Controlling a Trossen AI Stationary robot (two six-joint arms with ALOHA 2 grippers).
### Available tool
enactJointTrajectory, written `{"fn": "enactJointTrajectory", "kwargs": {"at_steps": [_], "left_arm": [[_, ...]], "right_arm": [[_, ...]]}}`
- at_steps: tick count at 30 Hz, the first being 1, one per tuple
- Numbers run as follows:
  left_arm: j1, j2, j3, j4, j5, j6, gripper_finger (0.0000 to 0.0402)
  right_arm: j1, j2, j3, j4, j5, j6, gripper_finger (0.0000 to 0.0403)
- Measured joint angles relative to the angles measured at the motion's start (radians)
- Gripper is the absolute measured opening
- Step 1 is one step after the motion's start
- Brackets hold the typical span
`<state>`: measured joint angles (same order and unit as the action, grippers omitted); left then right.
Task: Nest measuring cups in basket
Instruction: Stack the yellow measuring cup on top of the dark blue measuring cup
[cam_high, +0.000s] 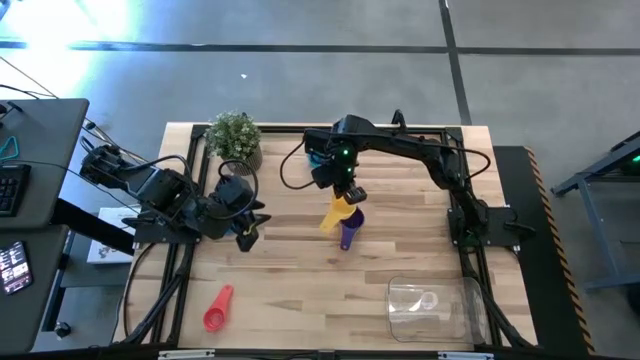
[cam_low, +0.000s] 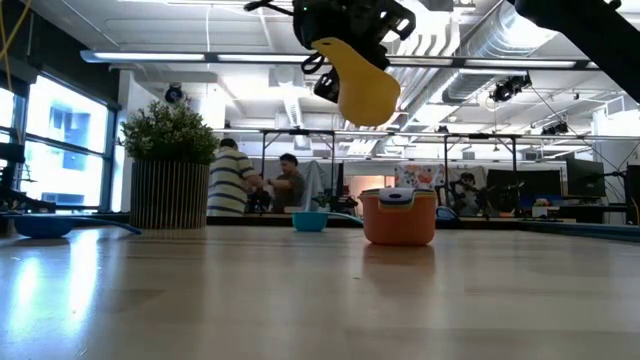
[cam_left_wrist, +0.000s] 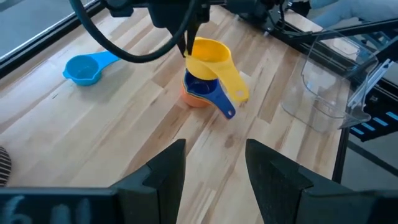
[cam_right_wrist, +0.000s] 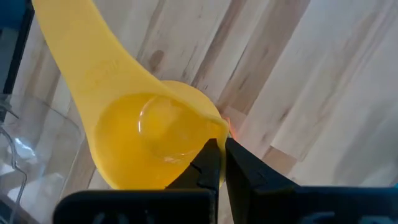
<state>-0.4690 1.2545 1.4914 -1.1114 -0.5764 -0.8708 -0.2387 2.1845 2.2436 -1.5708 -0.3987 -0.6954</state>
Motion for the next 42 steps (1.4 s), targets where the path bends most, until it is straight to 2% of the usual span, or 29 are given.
{"fn": "enactJointTrajectory", "kwargs": {"at_steps": [11,24,26,29,31,34,38,42], "left_arm": [[0.005,0.000,0.000,0.001,-0.018,-0.017,0.0159],[0.033,0.000,0.000,0.001,-0.009,-0.017,0.0159],[0.033,0.000,0.000,0.000,-0.008,-0.017,0.0159],[0.033,0.000,0.000,0.000,-0.008,-0.016,0.0159],[0.033,0.000,0.000,0.001,-0.009,-0.016,0.0159],[0.039,0.000,0.000,0.001,-0.009,-0.016,0.0159],[0.052,0.000,0.000,0.001,-0.009,-0.016,0.0159],[0.069,0.000,0.000,0.001,-0.009,-0.016,0.0159]], "right_arm": [[0.019,0.000,0.000,0.000,0.052,0.138,0.0000],[0.031,-0.006,-0.016,0.003,0.060,0.253,0.0000],[0.031,-0.049,-0.102,0.009,0.066,0.254,0.0000],[0.031,-0.167,-0.323,0.015,0.115,0.253,0.0000],[0.031,-0.255,-0.478,0.081,0.147,0.253,0.0000],[0.027,-0.383,-0.642,0.210,0.132,0.267,0.0000],[0.021,-0.510,-0.780,0.347,0.129,0.291,0.0000],[0.018,-0.598,-0.850,0.465,0.129,0.238,0.0000]]}}
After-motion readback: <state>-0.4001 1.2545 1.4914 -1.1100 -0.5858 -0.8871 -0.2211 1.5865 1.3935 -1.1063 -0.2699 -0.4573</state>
